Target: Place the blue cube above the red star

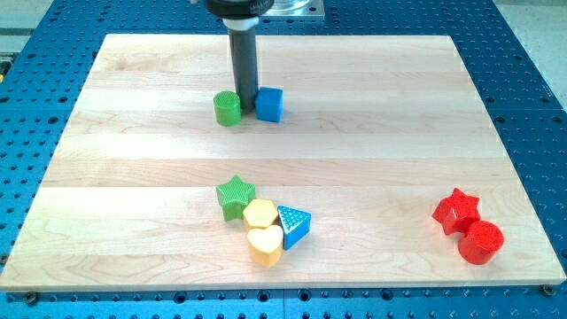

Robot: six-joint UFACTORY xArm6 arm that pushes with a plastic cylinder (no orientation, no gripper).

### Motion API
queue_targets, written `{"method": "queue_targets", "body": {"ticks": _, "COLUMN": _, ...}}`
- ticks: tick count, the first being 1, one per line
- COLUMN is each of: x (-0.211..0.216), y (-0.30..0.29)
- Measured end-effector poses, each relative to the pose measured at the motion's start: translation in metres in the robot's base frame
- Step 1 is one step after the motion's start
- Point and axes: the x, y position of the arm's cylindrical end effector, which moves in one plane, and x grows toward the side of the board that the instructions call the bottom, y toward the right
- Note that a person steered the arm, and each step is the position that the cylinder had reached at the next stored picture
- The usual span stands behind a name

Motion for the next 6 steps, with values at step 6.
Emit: {"method": "queue_targets", "body": {"ticks": 6, "x": 0.042, "y": 0.218}}
